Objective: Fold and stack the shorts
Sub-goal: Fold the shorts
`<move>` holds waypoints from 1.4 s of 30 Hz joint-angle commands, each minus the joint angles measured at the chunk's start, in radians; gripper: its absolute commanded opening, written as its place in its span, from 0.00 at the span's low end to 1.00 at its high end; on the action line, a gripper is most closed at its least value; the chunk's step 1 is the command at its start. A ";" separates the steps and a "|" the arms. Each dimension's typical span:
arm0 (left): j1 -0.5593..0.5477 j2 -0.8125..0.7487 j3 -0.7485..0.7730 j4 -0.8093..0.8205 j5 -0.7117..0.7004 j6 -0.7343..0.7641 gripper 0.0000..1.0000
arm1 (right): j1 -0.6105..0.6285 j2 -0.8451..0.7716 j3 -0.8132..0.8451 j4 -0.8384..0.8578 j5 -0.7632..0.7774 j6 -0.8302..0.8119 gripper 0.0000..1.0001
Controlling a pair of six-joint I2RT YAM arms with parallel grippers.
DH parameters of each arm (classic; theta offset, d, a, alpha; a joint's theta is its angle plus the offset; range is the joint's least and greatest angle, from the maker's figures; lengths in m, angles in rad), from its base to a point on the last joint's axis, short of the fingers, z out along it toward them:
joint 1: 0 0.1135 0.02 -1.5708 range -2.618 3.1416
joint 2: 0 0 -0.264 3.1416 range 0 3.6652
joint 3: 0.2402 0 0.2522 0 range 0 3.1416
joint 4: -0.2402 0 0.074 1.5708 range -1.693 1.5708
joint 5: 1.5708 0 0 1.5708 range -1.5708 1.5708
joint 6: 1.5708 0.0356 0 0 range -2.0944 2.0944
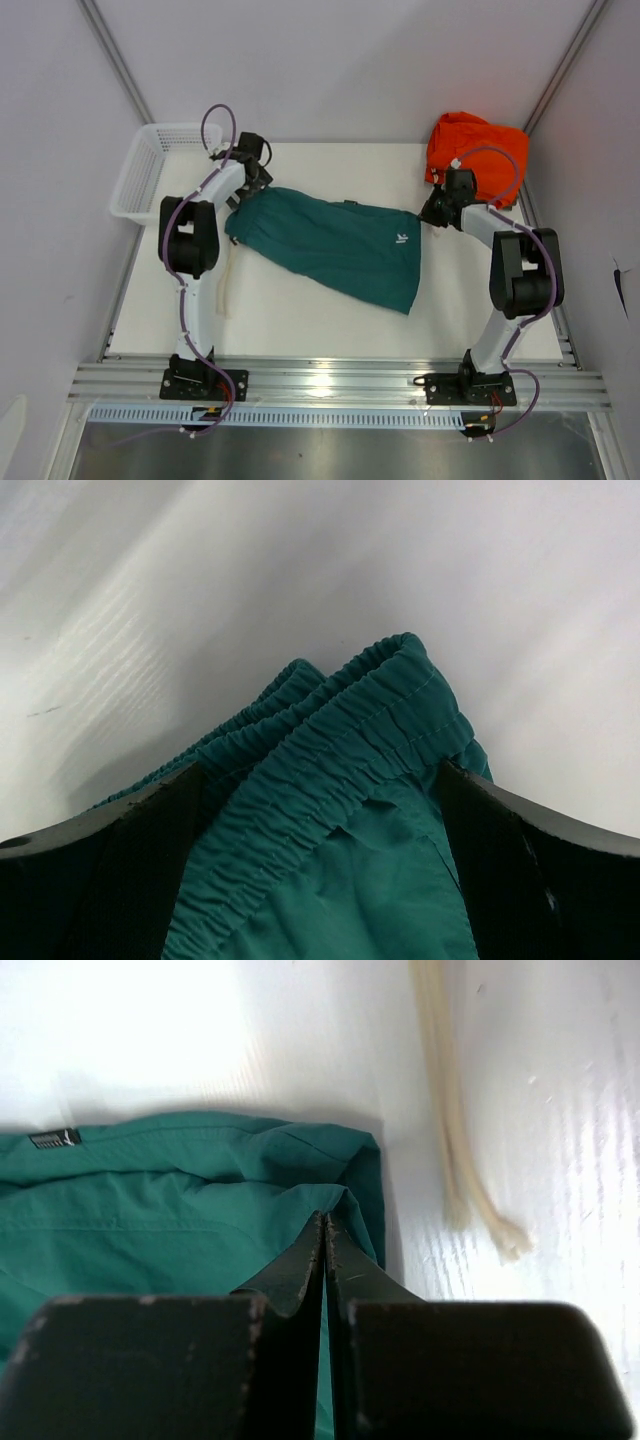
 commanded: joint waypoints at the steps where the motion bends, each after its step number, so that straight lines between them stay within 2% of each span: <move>1: 0.011 -0.041 -0.019 -0.014 -0.034 -0.007 0.99 | -0.030 -0.024 0.045 0.048 0.014 0.017 0.00; 13: 0.014 -0.031 -0.064 -0.002 -0.069 -0.021 0.99 | -0.084 -0.099 -0.036 0.215 0.011 0.046 0.00; 24: 0.018 -0.033 -0.091 0.030 -0.081 -0.012 0.99 | -0.111 0.108 0.068 0.207 0.011 0.043 0.00; 25: 0.018 -0.033 -0.093 0.030 -0.080 -0.010 0.99 | -0.111 0.120 0.084 0.203 0.009 0.040 0.02; 27: 0.018 -0.036 -0.090 0.033 -0.072 -0.004 0.99 | -0.111 0.146 0.104 0.169 0.015 0.034 0.14; 28: 0.018 -0.039 -0.085 0.032 -0.069 -0.003 0.99 | -0.111 0.151 0.123 0.157 0.027 0.033 0.33; 29: 0.017 -0.041 -0.075 0.029 -0.068 -0.001 0.99 | -0.111 0.143 0.127 0.149 0.034 0.025 0.45; 31: 0.017 -0.051 -0.047 0.019 -0.063 0.014 0.99 | -0.110 0.123 0.128 0.147 0.041 0.019 0.63; 33: 0.015 -0.059 -0.012 0.009 -0.064 0.037 0.99 | -0.108 0.084 0.130 0.109 0.040 0.008 0.66; 37: 0.008 -0.087 0.038 -0.060 -0.087 0.060 0.99 | -0.067 -0.013 0.104 0.086 0.047 -0.013 0.65; 42: 0.009 -0.191 -0.074 0.016 -0.014 0.158 0.99 | 0.019 -0.111 0.046 0.095 0.046 -0.020 0.64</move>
